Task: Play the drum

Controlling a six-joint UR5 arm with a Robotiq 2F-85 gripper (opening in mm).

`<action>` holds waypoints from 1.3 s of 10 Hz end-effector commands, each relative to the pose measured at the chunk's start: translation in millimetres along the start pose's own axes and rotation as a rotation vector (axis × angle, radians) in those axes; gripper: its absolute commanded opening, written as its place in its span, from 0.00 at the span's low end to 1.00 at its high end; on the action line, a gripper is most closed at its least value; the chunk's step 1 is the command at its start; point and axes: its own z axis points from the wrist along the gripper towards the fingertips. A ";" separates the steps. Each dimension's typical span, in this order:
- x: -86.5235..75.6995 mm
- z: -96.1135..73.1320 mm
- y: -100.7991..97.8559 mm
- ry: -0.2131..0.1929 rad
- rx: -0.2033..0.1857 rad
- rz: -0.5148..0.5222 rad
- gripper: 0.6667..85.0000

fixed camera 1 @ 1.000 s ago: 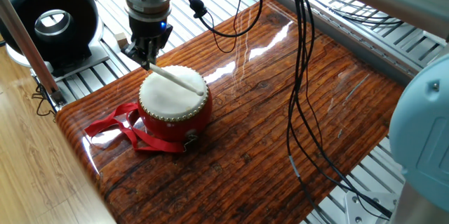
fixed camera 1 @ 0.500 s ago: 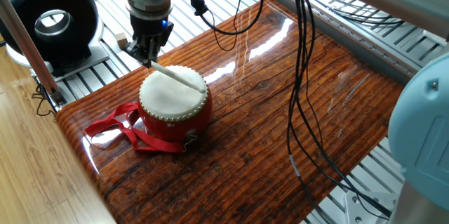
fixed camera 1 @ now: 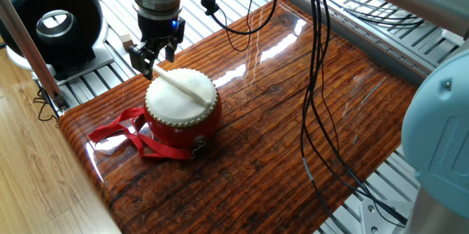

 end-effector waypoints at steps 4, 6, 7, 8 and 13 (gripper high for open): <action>12.7 -20.4 -36.9 0.067 0.018 0.026 0.72; 10.4 -24.9 -61.5 0.065 0.012 0.125 0.70; 4.0 -25.7 -66.5 0.053 0.006 0.190 0.49; 6.1 -24.3 -82.6 0.065 0.069 0.285 0.24; 19.2 -23.3 -128.6 0.082 0.186 0.455 0.00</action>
